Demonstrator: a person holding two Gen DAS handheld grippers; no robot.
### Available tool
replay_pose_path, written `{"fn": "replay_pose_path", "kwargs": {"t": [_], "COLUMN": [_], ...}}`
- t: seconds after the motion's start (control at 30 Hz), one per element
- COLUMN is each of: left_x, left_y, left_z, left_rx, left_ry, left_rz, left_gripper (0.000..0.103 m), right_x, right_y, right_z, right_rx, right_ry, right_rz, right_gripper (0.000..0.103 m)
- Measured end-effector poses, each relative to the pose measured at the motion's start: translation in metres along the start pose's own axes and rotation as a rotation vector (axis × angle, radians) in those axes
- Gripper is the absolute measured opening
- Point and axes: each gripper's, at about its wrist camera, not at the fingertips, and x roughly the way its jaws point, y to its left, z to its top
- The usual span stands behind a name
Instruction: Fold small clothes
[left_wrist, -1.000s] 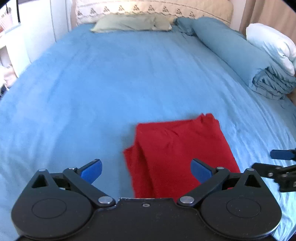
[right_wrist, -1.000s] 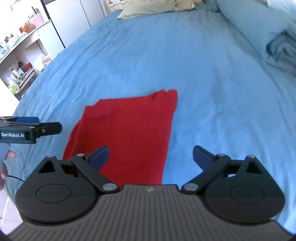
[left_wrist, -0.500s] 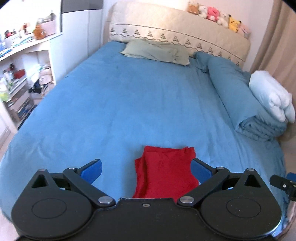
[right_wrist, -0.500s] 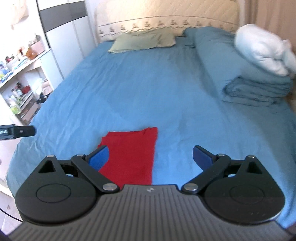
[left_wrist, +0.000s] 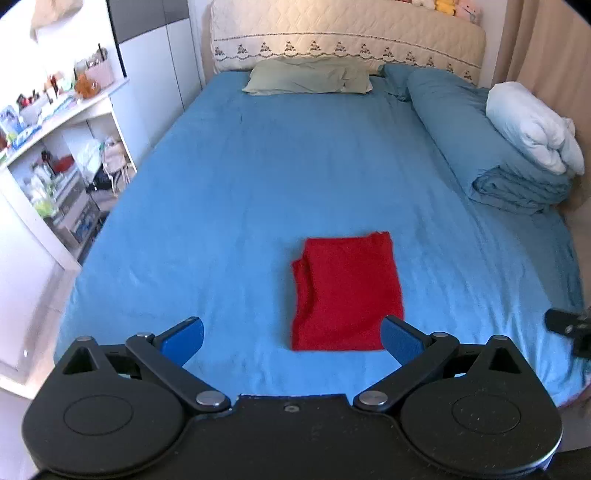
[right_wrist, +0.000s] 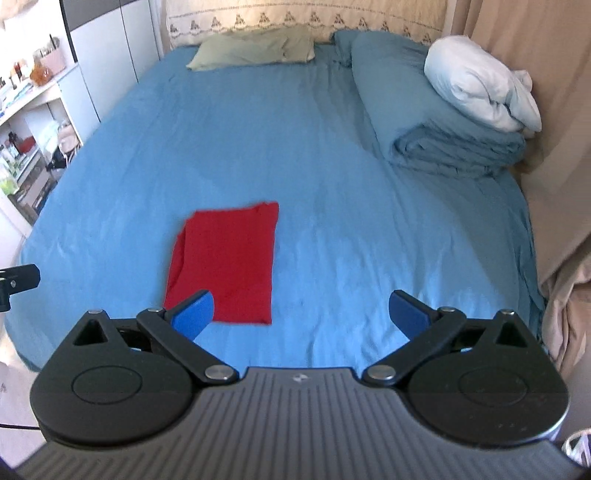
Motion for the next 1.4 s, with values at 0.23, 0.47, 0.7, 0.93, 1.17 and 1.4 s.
{"fn": "replay_pose_path", "kwargs": {"t": [0.23,0.47,0.7,0.93,1.17,1.4], "left_x": [-0.014,-0.018,-0.021,-0.025,-0.028,-0.029], "left_y": [-0.009,-0.008,-0.004,-0.004,-0.005,-0.004], "left_z": [-0.016,-0.022,-0.025,-0.026,-0.028,-0.029], "left_rx": [0.06,0.069,0.051,0.056,0.063,0.074], "left_ry": [-0.019,-0.029,-0.031,-0.045,-0.05,-0.054], "left_rz": [0.012,0.006,0.006,0.007,0.018,0.02], "left_gripper": [0.103,0.103,0.103,0.103,0.103,0.103], "right_x": [-0.01,-0.012,-0.016,-0.018,-0.019,-0.019], "right_y": [0.006,0.008,0.007,0.005,0.005,0.0], "right_z": [-0.024,-0.028,-0.029,-0.031,-0.031,-0.029], "right_rx": [0.028,0.025,0.018,0.013,0.007,0.012], "right_ry": [0.043,0.044,0.039,0.034,0.037,0.042], "right_rz": [0.029,0.014,0.01,0.01,0.01,0.015], "right_gripper": [0.103,0.103,0.103,0.103,0.103,0.103]}}
